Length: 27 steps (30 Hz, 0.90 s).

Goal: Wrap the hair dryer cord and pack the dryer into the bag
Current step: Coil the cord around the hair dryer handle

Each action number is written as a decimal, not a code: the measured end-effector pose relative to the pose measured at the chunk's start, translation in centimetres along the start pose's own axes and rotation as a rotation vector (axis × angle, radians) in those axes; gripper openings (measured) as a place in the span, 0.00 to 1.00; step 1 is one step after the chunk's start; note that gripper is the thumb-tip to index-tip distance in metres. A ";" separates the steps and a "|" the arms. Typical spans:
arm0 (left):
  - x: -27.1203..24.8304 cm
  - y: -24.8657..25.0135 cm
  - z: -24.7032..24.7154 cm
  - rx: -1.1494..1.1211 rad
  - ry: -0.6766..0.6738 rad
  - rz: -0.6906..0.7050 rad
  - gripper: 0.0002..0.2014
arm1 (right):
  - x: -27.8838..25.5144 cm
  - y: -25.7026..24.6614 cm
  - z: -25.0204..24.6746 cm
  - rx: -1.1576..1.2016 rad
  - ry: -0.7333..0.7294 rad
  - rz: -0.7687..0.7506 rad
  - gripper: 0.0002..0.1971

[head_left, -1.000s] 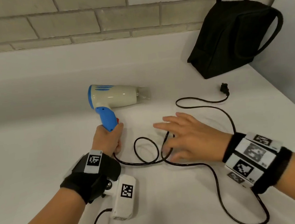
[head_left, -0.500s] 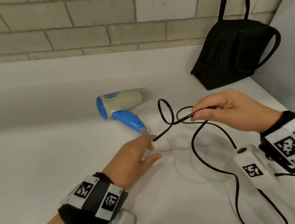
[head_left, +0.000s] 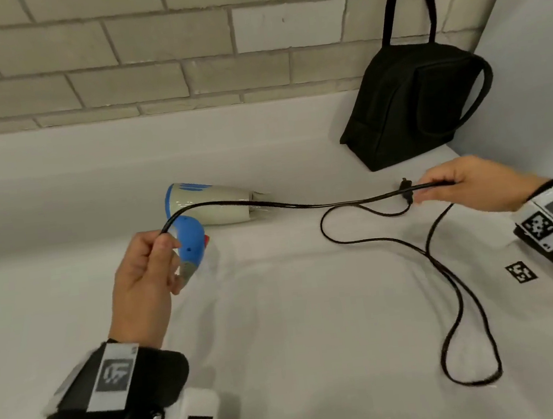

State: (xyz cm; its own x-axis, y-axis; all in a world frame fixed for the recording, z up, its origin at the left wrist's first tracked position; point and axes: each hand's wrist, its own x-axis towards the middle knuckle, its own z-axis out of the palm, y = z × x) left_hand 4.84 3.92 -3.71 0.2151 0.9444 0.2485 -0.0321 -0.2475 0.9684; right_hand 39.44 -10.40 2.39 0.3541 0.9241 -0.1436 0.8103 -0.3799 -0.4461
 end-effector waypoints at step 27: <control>-1.8 2.1 2.4 -0.315 -0.392 -0.321 0.17 | -2.8 -6.8 7.1 -0.285 0.268 -0.478 0.27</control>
State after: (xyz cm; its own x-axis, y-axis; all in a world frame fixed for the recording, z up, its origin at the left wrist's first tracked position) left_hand 6.72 1.17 -2.21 0.6042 0.7964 -0.0272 -0.1807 0.1701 0.9687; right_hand 29.68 -10.11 -0.43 -0.0038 0.9665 0.2568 0.9881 0.0430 -0.1475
